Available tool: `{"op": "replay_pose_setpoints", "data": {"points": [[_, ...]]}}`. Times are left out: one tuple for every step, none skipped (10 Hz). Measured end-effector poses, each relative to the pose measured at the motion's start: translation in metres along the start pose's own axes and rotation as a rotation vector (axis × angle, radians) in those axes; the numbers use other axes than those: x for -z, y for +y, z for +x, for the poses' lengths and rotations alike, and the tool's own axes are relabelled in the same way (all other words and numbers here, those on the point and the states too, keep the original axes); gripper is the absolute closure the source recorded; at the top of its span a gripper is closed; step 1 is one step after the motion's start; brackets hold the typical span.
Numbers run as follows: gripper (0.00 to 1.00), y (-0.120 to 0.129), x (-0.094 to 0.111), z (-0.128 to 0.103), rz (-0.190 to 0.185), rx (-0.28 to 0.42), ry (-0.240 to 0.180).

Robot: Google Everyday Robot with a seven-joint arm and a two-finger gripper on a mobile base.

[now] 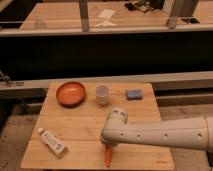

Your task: Drag the pepper across the table

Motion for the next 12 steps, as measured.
{"op": "replay_pose_setpoints", "data": {"points": [[0.86, -0.004, -0.001, -0.001, 0.007, -0.003, -0.002], [0.85, -0.004, -0.001, 0.000, 0.011, -0.012, -0.003], [0.80, 0.000, 0.000, 0.002, 0.016, -0.022, -0.003], [0.80, 0.010, 0.001, 0.006, 0.019, -0.031, -0.003], [0.80, 0.020, 0.002, 0.009, 0.024, -0.042, -0.006], [0.80, 0.024, 0.002, 0.011, 0.030, -0.052, -0.009], [0.80, 0.025, 0.002, 0.012, 0.035, -0.059, -0.011], [0.80, 0.026, 0.001, 0.014, 0.040, -0.068, -0.012], [0.80, 0.029, 0.001, 0.018, 0.045, -0.076, -0.010], [0.80, 0.035, 0.001, 0.021, 0.049, -0.083, -0.012], [0.80, 0.042, 0.002, 0.025, 0.053, -0.096, -0.015], [0.80, 0.046, 0.001, 0.027, 0.057, -0.103, -0.019]]}}
